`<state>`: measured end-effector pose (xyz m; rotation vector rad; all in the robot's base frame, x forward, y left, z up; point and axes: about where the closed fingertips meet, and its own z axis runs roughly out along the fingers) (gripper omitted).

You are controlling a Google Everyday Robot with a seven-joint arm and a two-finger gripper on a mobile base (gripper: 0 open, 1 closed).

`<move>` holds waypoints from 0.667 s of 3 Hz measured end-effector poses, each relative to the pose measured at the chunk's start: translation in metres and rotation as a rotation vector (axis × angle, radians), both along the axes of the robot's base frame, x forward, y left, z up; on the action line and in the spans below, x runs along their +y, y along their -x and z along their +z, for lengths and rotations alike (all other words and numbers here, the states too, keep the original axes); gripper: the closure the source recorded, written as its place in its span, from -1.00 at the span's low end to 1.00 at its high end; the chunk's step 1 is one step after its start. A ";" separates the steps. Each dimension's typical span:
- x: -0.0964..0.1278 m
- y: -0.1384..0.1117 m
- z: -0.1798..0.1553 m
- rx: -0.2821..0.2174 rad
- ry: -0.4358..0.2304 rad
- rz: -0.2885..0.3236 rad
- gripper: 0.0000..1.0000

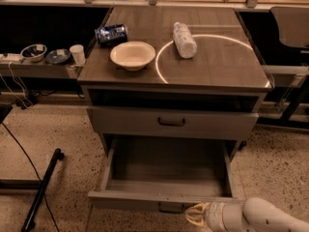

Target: Close middle drawer

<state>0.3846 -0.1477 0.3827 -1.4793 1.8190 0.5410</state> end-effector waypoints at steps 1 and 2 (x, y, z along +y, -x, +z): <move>0.000 0.000 0.001 0.000 0.000 -0.001 1.00; 0.000 -0.011 -0.009 0.001 -0.019 -0.040 1.00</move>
Offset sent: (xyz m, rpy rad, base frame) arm 0.0420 -0.0053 -0.0338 0.0593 -0.0010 -0.1392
